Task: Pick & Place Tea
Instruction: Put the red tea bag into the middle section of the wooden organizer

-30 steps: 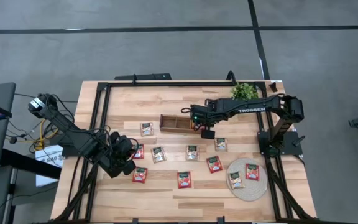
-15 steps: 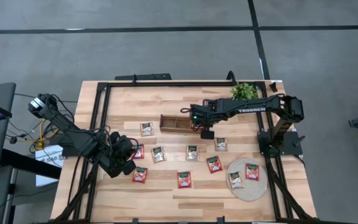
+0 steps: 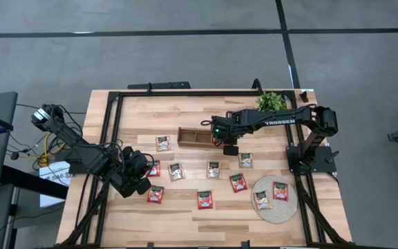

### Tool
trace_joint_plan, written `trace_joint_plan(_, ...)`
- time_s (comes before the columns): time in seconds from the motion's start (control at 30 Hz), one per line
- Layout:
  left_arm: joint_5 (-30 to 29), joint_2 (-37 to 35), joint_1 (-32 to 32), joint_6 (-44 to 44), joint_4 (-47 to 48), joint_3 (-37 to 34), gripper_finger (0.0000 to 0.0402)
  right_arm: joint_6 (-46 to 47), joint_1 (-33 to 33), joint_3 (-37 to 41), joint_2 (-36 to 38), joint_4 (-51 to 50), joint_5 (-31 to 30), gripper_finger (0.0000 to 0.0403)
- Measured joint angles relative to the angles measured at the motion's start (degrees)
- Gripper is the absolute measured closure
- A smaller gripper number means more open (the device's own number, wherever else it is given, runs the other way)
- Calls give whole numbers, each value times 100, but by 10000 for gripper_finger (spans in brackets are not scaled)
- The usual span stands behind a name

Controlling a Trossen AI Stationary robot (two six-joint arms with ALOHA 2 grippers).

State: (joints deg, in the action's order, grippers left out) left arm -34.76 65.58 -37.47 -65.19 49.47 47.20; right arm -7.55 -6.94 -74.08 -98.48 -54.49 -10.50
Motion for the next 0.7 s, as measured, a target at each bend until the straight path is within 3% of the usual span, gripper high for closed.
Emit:
trace_joint_plan(0.27,0,0,0,0,-2,0,402,355,230,-16,293,-1623,4,283)
trace_joint_plan(0.5,2,0,0,-39,-46,0,401,627,572,814,1186,-1430,228,284)
trace_joint_plan(0.7,1,0,2,-37,-85,0,401,1669,818,1855,2085,-1363,760,284)
